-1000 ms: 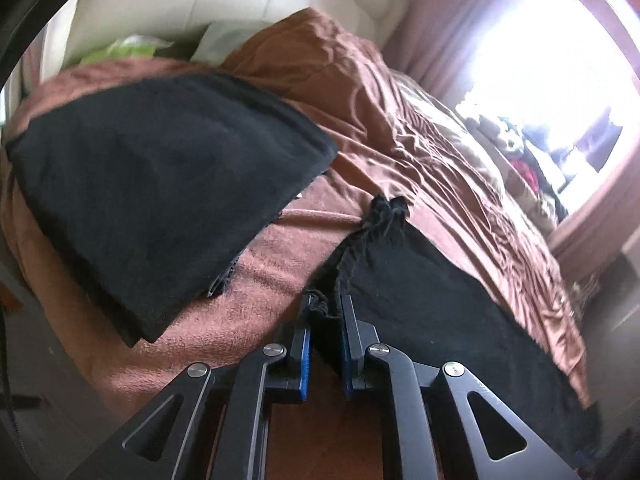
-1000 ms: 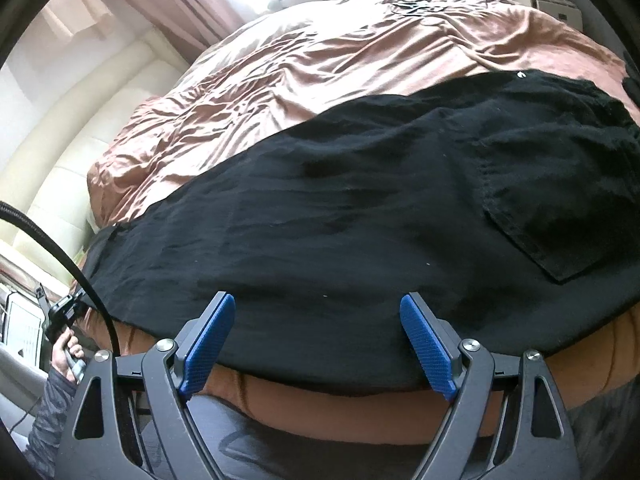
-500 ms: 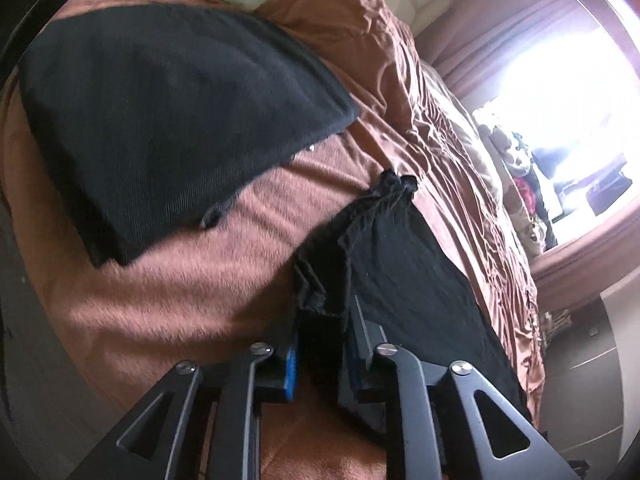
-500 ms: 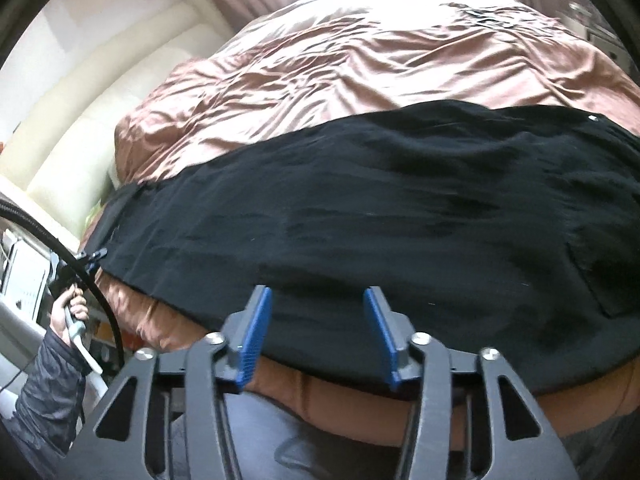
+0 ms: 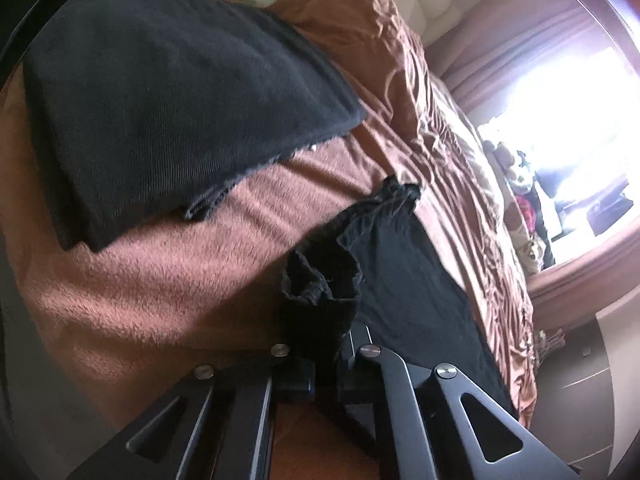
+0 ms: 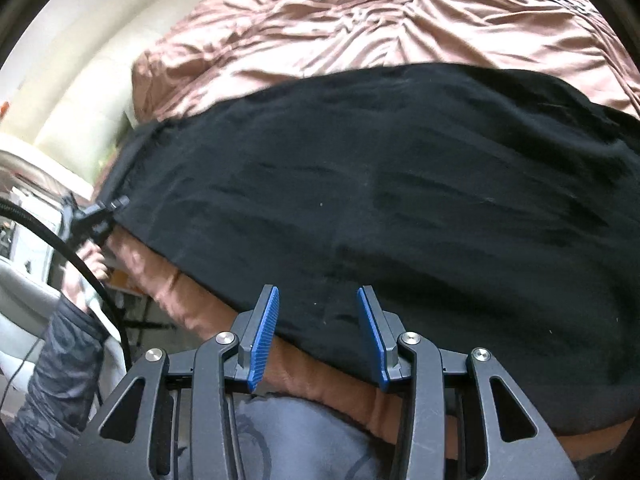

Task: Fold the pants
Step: 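Close the right gripper on the waistband while the left gripper holds the hem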

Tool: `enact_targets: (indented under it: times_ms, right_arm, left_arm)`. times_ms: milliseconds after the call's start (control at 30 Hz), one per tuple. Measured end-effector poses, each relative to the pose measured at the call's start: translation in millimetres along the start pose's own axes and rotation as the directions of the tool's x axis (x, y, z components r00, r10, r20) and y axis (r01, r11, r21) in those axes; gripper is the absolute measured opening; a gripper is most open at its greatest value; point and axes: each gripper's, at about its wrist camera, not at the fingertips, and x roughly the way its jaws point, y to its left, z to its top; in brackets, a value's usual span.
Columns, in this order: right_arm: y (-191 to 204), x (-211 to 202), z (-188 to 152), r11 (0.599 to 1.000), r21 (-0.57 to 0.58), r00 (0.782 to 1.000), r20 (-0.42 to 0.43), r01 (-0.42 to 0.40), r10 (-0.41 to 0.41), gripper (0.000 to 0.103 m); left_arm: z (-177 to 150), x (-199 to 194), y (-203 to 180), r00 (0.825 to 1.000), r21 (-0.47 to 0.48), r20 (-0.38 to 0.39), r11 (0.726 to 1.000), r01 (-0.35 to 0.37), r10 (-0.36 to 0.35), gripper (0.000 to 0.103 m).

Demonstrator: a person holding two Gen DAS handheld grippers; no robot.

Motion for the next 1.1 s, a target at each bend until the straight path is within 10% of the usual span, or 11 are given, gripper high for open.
enact_targets:
  times_ms: [367,1100]
  right_arm:
    - [-12,48,56,0.994,0.056,0.993,-0.075,0.094,-0.090,0.006]
    - [-27,88,143,0.971,0.079,0.975,-0.006,0.224,-0.224,0.003]
  left_arm:
    - [4,0,0,1.000,-0.017,0.005,1.000,0.004,-0.004,0.006]
    - [1,10,12,1.000,-0.075,-0.014,0.997,0.000,-0.001,0.006]
